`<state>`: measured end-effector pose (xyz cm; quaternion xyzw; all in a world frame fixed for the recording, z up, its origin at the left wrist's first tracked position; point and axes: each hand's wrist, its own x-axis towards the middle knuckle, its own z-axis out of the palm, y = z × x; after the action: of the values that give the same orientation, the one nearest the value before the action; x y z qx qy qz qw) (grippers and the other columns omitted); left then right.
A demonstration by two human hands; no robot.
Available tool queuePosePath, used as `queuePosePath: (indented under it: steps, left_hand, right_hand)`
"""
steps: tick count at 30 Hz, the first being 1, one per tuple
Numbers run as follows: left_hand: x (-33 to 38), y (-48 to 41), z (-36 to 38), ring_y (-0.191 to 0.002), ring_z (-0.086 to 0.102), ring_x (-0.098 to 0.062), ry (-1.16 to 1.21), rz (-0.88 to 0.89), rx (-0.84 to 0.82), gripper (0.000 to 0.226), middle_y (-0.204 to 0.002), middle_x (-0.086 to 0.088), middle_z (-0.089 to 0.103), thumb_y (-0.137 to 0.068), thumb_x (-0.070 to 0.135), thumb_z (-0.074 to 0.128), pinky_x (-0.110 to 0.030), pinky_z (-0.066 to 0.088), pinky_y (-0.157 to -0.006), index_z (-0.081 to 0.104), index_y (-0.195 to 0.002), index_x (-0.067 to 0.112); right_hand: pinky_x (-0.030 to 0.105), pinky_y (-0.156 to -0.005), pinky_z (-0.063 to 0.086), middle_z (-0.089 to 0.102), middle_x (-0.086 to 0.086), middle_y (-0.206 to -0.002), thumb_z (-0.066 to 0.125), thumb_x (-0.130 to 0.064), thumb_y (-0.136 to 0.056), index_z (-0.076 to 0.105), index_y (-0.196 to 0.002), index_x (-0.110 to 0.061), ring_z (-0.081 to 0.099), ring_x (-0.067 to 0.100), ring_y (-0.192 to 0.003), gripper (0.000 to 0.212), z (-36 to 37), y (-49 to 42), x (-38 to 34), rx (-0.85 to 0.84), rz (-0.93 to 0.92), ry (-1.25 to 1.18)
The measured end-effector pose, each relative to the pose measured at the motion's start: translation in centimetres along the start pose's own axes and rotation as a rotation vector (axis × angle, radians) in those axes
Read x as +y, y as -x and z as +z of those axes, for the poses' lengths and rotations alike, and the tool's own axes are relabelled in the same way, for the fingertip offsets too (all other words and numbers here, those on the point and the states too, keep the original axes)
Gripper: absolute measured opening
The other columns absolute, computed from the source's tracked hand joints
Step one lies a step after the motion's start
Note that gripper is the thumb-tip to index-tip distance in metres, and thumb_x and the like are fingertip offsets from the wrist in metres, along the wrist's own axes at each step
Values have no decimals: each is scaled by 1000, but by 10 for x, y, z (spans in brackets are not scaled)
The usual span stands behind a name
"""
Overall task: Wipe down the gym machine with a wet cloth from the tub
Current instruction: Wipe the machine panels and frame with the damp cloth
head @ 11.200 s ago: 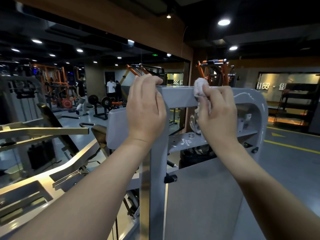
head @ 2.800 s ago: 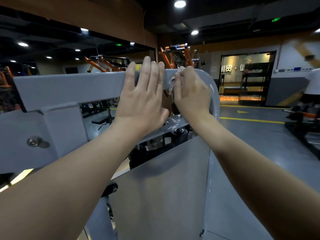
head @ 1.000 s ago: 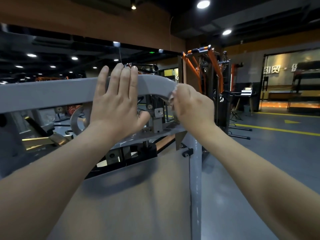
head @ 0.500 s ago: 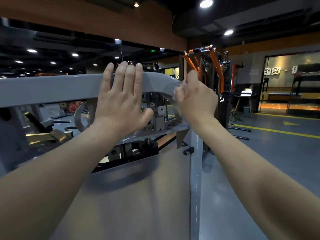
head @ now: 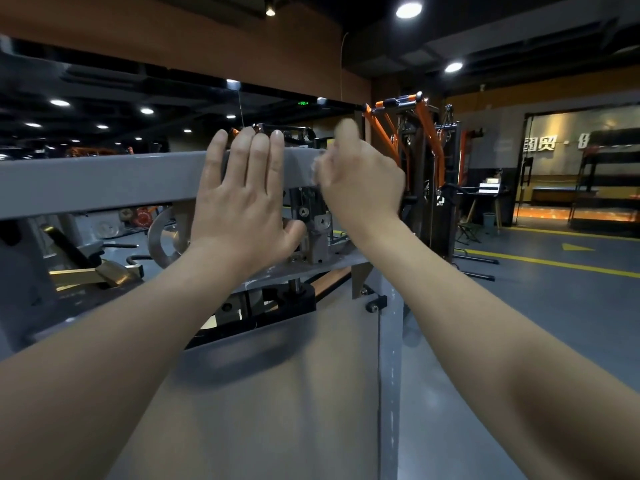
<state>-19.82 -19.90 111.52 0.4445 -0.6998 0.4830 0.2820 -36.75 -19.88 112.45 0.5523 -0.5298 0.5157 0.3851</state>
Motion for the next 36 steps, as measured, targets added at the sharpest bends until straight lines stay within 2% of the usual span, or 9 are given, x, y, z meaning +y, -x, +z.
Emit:
queuePosePath:
  steps: [4, 8, 12, 14, 17, 20, 24, 29, 36]
  left_hand:
    - [-1, 1, 0, -148, 23, -38, 0, 5, 0, 102, -154, -23, 29, -88, 64, 38, -53, 4, -126, 10, -158, -4]
    - [-1, 0, 0, -146, 26, -40, 22, 13, 0, 101, -152, -24, 31, -86, 62, 38, -54, 6, -126, 12, -157, -5]
    - [-1, 0, -1, -145, 26, -40, 37, 17, -12, 102, -151, -24, 31, -84, 62, 36, -56, 7, -125, 11, -157, -5]
    - [-1, 0, -5, -145, 26, -40, 43, 16, -23, 101, -151, -23, 31, -85, 61, 35, -55, 7, -125, 11, -157, -5]
    - [-1, 1, -9, -149, 21, -39, 56, 10, -33, 102, -156, -23, 27, -84, 63, 29, -55, 3, -126, 9, -158, -5]
    - [6, 4, -16, -156, 3, -38, 109, -11, -36, 105, -166, -23, 9, -83, 64, 28, -55, 0, -126, 2, -160, -4]
    - [34, 12, -14, -156, -18, -31, 117, 120, -39, 100, -168, -19, -16, -88, 62, 20, -51, -2, -127, -10, -160, -1]
    - [42, 19, 9, -156, -20, -28, 91, 167, -31, 100, -168, -17, -19, -91, 65, 26, -51, -3, -127, -6, -160, 0]
    - [44, 15, 28, -156, -19, -31, 80, 181, 15, 104, -168, -19, -20, -89, 68, 20, -53, -6, -127, -12, -159, -1]
  right_hand:
    - [27, -38, 40, 54, -6, -63, 44, -28, -104, 57, -98, -13, 48, 14, -43, 21, 5, -14, -7, 41, -133, -21]
    - [23, -45, 31, 48, -9, -65, 42, -31, -104, 53, -99, -15, 48, 13, -48, 20, -3, 12, 45, -69, 61, -52]
    - [33, -51, 41, 53, -4, -70, 38, -33, -106, 47, -95, -15, 56, 21, -59, 23, -11, 31, 70, -189, 177, -35]
    - [36, -58, 45, 55, -2, -83, 37, -39, -106, 48, -98, -15, 56, 16, -70, 27, -19, 29, 72, -278, 202, -153]
    - [23, -74, 43, 45, -1, -109, 45, -41, -106, 48, -107, -17, 52, 7, -90, 25, -33, 30, 76, -417, 177, -319]
    - [22, -87, 42, 37, -1, -121, 55, -34, -105, 49, -114, -16, 52, 12, -101, 21, -42, 36, 83, -466, 157, -353]
    - [23, -79, 50, 49, 0, -116, 61, -22, -101, 53, -117, -13, 54, 11, -94, 20, -48, 33, 79, -338, 101, -323]
    - [36, -66, 57, 50, 6, -103, 58, -21, -103, 58, -103, -11, 54, 18, -78, 10, -30, 22, 66, -167, -168, -289]
    - [37, -56, 47, 49, 11, -91, 54, -9, -102, 63, -105, 2, 42, 19, -70, 15, -21, 85, 109, -148, -190, -137]
